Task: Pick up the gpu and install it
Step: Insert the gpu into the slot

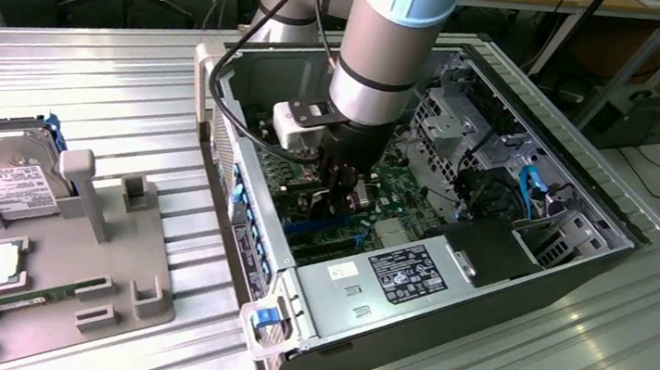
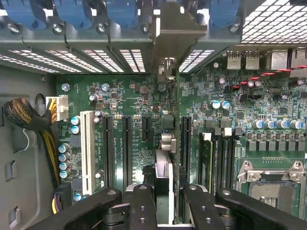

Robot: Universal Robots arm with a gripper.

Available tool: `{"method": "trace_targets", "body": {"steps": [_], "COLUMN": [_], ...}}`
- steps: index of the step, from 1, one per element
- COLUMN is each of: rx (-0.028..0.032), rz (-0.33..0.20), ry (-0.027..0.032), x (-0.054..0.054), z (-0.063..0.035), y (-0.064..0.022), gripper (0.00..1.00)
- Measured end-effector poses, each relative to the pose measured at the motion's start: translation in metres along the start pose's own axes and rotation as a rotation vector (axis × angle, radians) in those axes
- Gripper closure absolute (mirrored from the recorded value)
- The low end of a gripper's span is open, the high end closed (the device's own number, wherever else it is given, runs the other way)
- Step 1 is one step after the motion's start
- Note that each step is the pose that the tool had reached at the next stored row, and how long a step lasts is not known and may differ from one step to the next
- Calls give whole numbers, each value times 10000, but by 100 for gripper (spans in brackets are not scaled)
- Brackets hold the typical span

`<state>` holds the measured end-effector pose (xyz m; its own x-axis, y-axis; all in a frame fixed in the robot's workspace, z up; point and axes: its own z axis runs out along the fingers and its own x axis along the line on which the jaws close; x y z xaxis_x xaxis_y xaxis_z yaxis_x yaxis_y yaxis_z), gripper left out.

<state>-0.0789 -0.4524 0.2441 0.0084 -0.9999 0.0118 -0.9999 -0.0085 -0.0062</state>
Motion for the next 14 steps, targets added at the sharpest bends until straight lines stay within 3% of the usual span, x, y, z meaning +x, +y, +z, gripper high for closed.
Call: {"method": "trace_targets", "body": {"steps": [14], "rx": [0], "rz": [1], "ry": [-8], "x": [-1], "z": [26], "y": [1], "gripper": [72]}}
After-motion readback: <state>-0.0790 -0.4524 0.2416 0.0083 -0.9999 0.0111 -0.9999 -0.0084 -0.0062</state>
